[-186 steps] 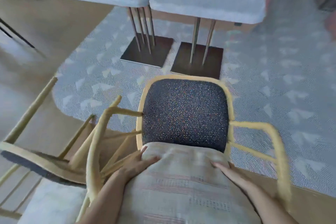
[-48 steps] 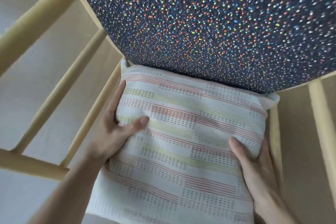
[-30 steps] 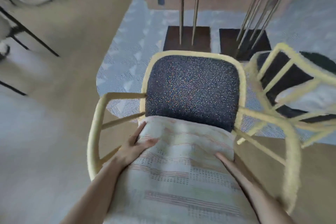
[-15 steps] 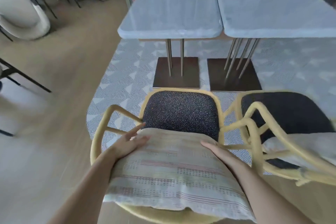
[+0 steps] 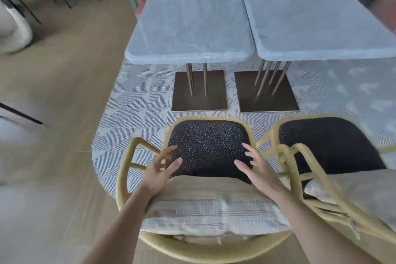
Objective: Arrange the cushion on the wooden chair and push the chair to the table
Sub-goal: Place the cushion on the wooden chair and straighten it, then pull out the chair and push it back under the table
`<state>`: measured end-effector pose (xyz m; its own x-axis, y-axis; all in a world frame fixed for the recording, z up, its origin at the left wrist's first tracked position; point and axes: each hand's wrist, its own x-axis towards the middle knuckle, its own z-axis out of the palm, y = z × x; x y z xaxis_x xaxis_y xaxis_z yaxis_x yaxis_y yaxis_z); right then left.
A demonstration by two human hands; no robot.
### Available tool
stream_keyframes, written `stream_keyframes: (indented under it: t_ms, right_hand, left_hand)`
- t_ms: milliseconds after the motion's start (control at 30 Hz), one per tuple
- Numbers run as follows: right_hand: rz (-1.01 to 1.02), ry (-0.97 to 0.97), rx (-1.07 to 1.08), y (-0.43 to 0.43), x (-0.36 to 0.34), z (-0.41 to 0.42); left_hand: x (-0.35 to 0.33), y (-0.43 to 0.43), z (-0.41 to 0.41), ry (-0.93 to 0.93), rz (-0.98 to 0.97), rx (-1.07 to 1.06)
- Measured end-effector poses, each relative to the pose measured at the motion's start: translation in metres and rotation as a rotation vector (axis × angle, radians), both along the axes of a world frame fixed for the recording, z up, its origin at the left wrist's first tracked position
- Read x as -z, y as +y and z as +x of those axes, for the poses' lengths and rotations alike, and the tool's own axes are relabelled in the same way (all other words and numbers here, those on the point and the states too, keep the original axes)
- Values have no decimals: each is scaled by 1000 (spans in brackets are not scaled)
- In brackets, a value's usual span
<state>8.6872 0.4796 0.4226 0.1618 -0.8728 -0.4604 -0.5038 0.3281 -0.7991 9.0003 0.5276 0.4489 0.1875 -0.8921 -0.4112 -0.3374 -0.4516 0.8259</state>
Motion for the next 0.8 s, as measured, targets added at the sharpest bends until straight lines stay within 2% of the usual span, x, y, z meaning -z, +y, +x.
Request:
stream_keyframes:
  t_ms: [100,200,300,533,800]
  right_hand:
    - [-230,-45,-53,-9,-44,14]
    - [-486,-69,-58,-14,-99,29]
    - [-622,-106,-73,-10,-145,40]
    - [-675,-199,-92,43,-176,30]
    - [-656,-211,-78,110,-166,3]
  left_hand:
    - [-32,-3,-5,87,-193,-65]
    - [-80,-8,-4,33,-416,-79]
    - [-130,-9,-4,7,-589,-96]
    - [-192,49,-30,-65,-732,-17]
    - [-171,108,-52,-152,-674,154]
